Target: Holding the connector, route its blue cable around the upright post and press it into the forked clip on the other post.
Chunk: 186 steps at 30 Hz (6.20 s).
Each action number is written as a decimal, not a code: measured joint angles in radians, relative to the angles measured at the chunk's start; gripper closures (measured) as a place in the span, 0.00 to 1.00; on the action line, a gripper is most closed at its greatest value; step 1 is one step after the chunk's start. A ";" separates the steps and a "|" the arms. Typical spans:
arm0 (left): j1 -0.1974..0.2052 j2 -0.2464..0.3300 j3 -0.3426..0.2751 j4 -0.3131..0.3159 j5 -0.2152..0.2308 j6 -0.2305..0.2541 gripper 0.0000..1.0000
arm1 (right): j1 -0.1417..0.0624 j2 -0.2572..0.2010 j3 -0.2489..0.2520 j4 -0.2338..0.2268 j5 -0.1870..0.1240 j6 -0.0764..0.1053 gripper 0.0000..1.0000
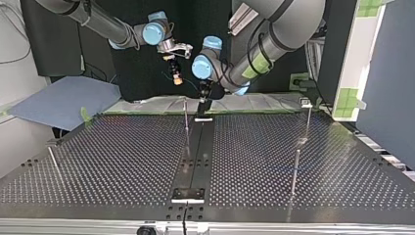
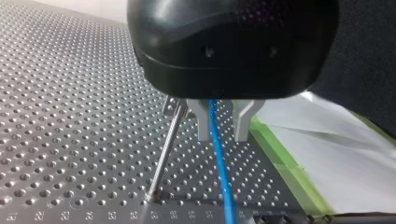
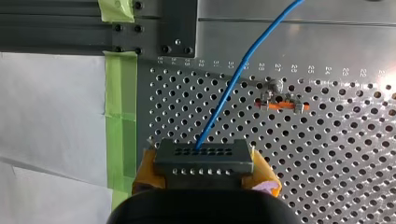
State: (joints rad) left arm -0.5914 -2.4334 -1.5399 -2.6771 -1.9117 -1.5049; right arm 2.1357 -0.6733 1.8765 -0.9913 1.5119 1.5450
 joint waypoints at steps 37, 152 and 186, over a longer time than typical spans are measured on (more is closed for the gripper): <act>0.000 0.000 0.000 0.000 0.000 0.000 1.00 | -0.011 0.000 -0.001 -0.003 -0.001 0.007 1.00; 0.000 0.000 0.000 0.000 0.000 0.000 1.00 | -0.012 0.000 -0.010 0.002 -0.001 0.006 1.00; 0.000 0.000 0.000 0.000 0.000 0.000 1.00 | -0.012 0.000 -0.010 0.002 -0.001 0.006 1.00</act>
State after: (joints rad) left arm -0.5914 -2.4334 -1.5399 -2.6771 -1.9117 -1.5049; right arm 2.1238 -0.6729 1.8663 -0.9896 1.5112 1.5511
